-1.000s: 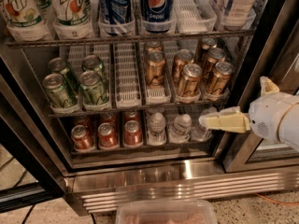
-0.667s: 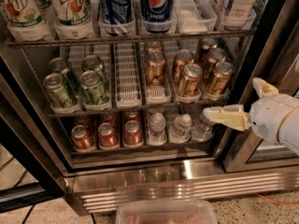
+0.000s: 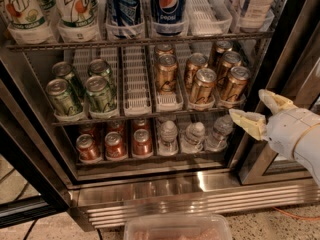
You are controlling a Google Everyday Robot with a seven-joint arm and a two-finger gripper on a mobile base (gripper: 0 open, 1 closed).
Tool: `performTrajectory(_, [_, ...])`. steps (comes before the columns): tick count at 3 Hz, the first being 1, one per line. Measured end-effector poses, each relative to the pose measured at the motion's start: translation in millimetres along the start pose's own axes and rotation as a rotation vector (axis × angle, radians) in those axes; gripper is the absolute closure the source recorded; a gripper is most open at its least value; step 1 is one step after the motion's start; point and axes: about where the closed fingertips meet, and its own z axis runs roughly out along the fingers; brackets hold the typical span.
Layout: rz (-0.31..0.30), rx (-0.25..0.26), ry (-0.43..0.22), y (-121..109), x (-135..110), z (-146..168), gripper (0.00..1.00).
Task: Pick orange can from middle shelf of fridge
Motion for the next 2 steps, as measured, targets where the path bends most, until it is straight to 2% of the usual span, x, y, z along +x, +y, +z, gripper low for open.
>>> performTrajectory(2, [-0.061,0.095,-0.058,-11.9,16.2,6.8,0.39])
